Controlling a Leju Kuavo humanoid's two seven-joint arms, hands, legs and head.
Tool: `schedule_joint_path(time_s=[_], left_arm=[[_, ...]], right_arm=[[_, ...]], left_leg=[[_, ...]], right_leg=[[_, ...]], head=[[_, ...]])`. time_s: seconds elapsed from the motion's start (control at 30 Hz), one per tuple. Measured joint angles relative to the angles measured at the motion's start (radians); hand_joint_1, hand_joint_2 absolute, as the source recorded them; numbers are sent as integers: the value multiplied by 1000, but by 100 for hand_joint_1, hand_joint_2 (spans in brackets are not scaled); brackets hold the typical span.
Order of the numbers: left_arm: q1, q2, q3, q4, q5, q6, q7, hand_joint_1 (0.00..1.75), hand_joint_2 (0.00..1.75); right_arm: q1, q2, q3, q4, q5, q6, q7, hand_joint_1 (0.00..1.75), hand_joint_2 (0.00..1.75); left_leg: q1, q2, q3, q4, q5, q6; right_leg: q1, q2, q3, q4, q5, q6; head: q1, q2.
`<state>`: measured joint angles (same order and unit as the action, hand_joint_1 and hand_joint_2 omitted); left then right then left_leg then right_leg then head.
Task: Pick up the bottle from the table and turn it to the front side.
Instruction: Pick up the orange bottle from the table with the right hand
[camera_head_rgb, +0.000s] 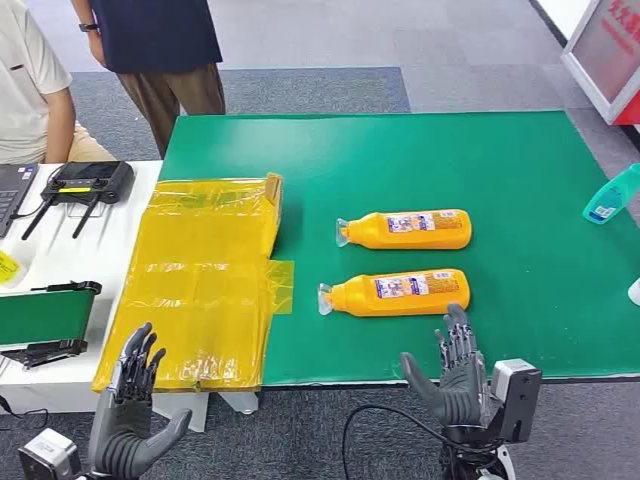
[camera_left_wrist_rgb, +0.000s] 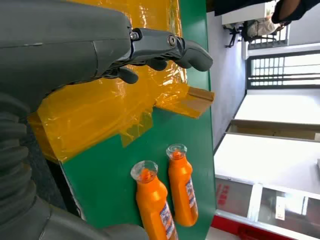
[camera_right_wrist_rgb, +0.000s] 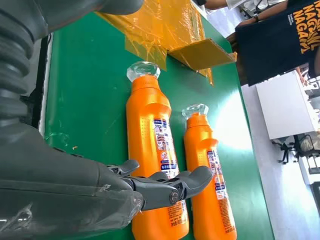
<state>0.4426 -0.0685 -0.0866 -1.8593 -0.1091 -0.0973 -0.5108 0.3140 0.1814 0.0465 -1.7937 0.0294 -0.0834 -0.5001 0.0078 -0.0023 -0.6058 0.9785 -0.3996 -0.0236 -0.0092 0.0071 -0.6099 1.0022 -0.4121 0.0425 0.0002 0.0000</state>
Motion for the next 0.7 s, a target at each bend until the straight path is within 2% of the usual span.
schedule_joint_path(time_s=[0.7], left_arm=[[22,-27,38,-9,-2,-8,1,0,175]], right_arm=[[1,-17,14,0,6,-15,15,0,175]], left_leg=[[0,0,0,0,0,0]], right_leg=[[0,0,0,0,0,0]], head=[[0,0]])
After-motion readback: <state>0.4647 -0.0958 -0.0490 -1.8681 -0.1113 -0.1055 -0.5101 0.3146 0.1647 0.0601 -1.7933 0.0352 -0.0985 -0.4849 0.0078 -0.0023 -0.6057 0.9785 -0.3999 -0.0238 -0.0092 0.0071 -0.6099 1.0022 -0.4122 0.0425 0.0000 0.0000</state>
